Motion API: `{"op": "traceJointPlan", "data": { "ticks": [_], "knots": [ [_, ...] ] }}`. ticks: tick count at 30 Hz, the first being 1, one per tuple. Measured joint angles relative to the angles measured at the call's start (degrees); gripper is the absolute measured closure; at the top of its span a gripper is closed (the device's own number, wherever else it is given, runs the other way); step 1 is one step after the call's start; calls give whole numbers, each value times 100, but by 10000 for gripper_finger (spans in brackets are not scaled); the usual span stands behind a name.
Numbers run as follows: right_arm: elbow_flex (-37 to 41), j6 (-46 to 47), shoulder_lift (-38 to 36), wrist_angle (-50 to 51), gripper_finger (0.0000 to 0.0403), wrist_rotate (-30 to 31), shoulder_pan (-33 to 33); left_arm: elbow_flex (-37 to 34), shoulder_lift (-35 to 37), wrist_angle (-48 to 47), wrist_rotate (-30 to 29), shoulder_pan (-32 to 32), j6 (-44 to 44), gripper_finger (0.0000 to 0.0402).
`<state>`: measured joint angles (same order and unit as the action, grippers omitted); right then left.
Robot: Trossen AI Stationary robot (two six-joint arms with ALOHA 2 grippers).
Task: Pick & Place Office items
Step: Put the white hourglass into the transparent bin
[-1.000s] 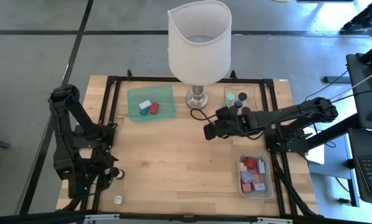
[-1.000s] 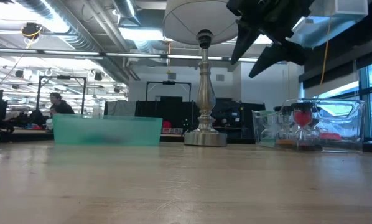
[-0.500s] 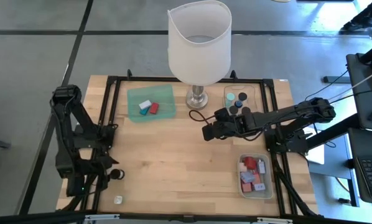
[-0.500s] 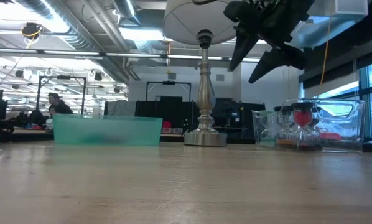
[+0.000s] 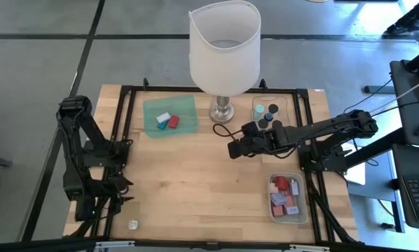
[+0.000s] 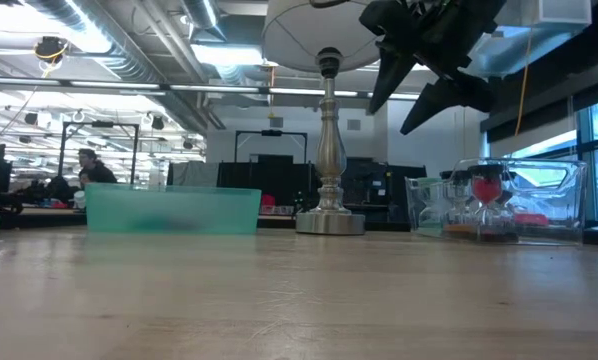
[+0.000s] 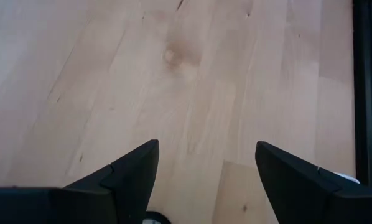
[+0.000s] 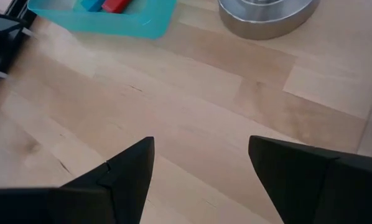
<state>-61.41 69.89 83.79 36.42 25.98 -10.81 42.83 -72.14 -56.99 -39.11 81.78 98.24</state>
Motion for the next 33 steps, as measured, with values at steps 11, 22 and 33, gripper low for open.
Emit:
{"op": "traceJointPlan", "data": {
  "ticks": [11,22,33],
  "knots": [
    [0,-2,0,0,137,-7,0,509,320,-908,995,-147,-358,137],
    [0,-25,-2,0,137,15,76,640,335,-1207,2327,-190,-1256,137],
    [0,0,-2,0,137,15,76,640,337,-1239,1872,-208,-1505,137]
  ]
}}
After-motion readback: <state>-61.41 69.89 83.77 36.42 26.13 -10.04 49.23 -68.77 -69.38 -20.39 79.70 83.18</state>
